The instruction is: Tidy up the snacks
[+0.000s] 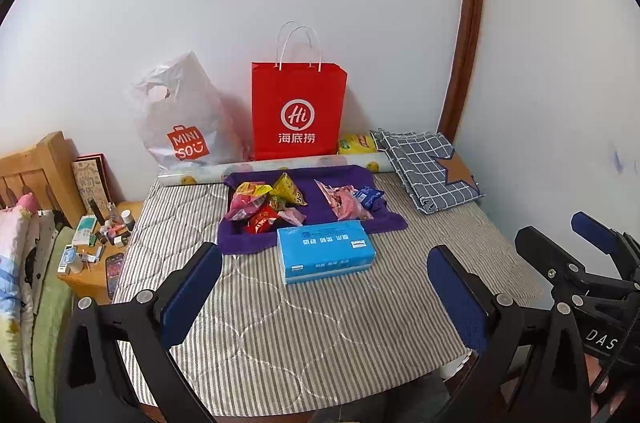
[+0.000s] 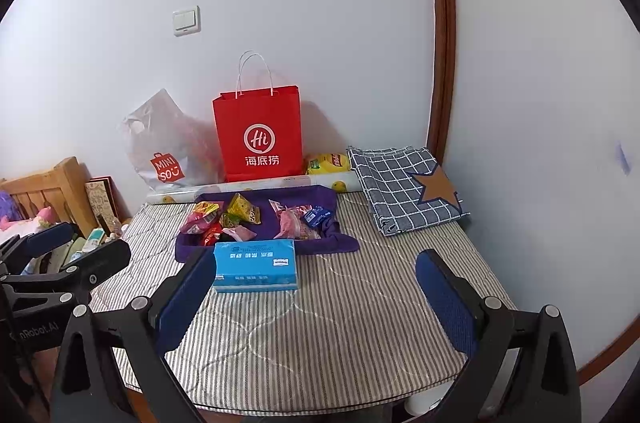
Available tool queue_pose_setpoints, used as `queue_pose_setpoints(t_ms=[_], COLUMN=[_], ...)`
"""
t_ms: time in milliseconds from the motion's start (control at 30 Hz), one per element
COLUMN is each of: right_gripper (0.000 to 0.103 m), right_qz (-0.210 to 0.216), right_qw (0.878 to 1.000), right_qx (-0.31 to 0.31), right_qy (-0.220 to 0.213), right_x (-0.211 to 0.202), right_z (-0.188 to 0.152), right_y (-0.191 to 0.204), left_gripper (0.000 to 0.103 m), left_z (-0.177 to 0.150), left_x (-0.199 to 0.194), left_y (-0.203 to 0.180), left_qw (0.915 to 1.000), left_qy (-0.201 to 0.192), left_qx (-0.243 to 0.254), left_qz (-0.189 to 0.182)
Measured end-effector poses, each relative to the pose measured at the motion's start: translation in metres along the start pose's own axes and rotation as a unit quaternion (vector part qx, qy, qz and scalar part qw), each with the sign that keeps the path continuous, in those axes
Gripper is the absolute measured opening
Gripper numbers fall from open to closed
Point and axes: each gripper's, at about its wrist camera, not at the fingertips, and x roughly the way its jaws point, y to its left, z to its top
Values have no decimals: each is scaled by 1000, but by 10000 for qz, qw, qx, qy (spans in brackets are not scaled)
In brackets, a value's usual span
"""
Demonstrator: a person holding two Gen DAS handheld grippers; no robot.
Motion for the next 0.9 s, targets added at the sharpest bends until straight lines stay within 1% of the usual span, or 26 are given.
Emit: queue_pose_setpoints(t_ms=[900], right_gripper=[101], right_qz=[31], right_qw=[10000], right_qx=[-41], right_qy=[-37], right_x=[-3], right_z=[1], right_y=[0], left_gripper=[101], left_z=[-3], left_x=[-2], left_y=[1], left_qw=[10000], left_qy=[-16], left_qx=[-33], left_qz=[-22])
